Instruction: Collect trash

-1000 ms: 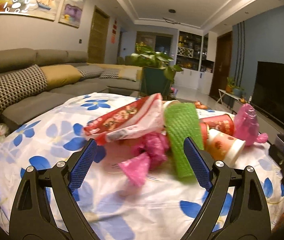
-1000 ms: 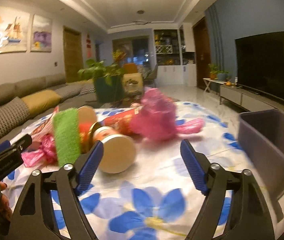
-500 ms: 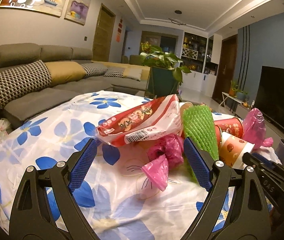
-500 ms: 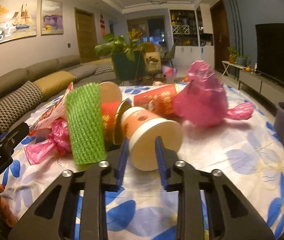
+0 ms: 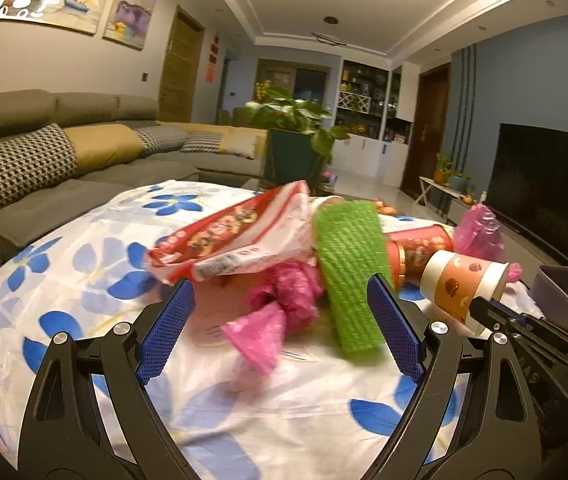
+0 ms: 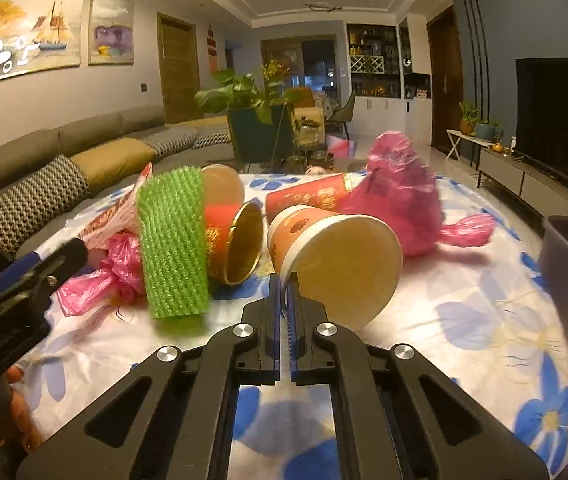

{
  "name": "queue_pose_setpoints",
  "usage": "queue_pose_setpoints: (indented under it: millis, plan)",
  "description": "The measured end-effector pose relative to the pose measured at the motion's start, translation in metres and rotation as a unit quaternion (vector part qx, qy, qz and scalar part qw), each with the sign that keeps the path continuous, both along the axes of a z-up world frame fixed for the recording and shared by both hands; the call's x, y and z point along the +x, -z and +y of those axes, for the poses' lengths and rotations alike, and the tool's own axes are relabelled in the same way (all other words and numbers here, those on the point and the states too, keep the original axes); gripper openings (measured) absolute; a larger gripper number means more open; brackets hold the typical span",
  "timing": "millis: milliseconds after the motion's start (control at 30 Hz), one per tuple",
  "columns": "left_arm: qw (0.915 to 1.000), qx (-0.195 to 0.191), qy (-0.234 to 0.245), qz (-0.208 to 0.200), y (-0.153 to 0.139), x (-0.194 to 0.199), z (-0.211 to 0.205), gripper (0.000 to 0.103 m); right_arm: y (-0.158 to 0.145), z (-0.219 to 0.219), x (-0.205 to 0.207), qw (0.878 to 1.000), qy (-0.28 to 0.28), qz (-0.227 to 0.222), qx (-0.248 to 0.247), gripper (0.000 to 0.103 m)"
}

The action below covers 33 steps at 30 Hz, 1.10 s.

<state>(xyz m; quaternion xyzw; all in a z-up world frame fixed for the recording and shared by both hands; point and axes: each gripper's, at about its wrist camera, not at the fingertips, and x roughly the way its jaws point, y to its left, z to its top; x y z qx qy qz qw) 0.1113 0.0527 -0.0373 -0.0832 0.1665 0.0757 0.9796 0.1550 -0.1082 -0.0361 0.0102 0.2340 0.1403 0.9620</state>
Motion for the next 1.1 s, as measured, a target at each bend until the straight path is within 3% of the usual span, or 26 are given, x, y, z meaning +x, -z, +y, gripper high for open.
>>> queue_pose_setpoints:
  millis: [200,333,500,633,700,833,967,1100]
  plan:
    - [0.9996,0.007,0.024,-0.012,-0.005,0.001,-0.023,0.087,-0.008,-0.024,-0.013,1.0,0.023,-0.016,0.01,0.004]
    - [0.9985,0.004,0.054,0.003,-0.002,0.018,-0.038,0.086,-0.01,-0.038,-0.017,0.999,0.037,-0.019,0.017,0.004]
    - [0.9948,-0.012,0.074,0.069,0.009,0.055,-0.045,0.069,-0.012,-0.042,-0.025,0.999,0.035,-0.03,0.009,0.004]
    - [0.9915,-0.027,0.076,0.102,0.015,0.071,-0.044,0.06,-0.014,-0.045,-0.03,0.999,0.031,-0.039,0.002,0.004]
    - [0.9895,-0.035,0.079,0.116,0.018,0.076,-0.043,0.051,-0.014,-0.047,-0.031,0.999,0.028,-0.038,0.004,0.004]
    - [0.9873,-0.05,0.083,0.126,0.023,0.081,-0.039,0.039,-0.015,-0.049,-0.031,0.999,0.029,-0.038,0.006,0.004]
    - [0.9857,-0.061,0.087,0.13,0.026,0.084,-0.035,0.02,-0.016,-0.052,-0.034,0.999,0.03,-0.04,0.006,0.004]
    - [0.9861,-0.066,0.09,0.123,0.024,0.076,-0.035,0.014,-0.017,-0.054,-0.036,0.999,0.033,-0.039,0.007,0.004]
